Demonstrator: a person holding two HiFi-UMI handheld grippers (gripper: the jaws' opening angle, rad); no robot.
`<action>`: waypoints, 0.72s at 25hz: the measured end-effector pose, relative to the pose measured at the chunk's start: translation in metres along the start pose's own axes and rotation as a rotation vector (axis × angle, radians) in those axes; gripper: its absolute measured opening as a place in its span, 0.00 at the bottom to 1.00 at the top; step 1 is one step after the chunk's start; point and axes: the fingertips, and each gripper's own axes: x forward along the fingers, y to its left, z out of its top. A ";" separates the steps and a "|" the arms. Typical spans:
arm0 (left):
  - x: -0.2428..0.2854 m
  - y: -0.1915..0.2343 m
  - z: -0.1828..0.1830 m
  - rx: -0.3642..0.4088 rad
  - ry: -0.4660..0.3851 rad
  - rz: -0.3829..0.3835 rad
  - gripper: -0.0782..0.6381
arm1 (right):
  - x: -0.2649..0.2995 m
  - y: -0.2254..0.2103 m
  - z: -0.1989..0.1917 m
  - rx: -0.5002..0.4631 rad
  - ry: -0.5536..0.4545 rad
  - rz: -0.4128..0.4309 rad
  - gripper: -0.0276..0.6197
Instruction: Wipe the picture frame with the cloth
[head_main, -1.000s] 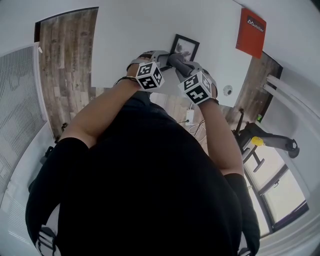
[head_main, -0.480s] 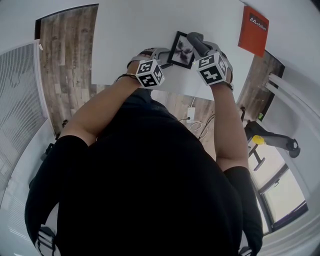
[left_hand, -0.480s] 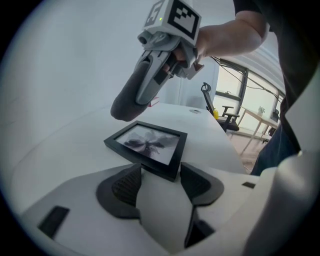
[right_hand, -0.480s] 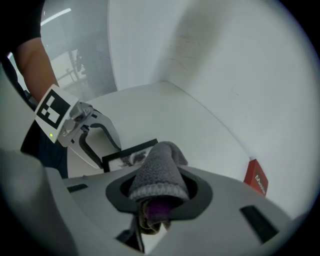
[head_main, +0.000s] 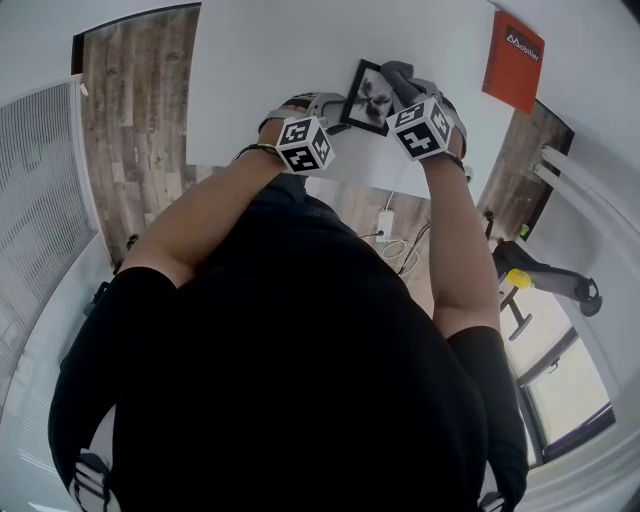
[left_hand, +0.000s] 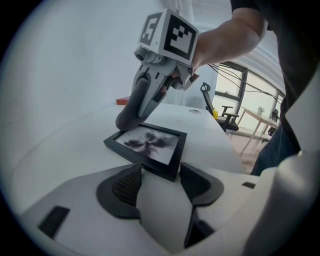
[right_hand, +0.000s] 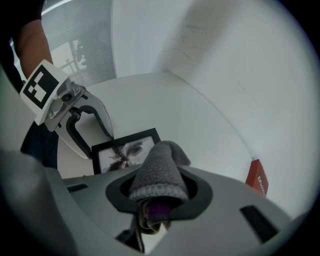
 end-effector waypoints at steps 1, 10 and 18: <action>0.000 0.000 0.000 0.001 -0.001 0.001 0.46 | 0.001 0.003 -0.001 -0.003 0.003 0.004 0.20; -0.001 0.001 0.001 0.007 -0.005 0.005 0.46 | 0.004 0.021 -0.009 -0.009 0.018 0.032 0.20; -0.001 0.000 0.001 0.023 -0.019 0.017 0.46 | 0.002 0.036 -0.014 -0.017 0.019 0.054 0.20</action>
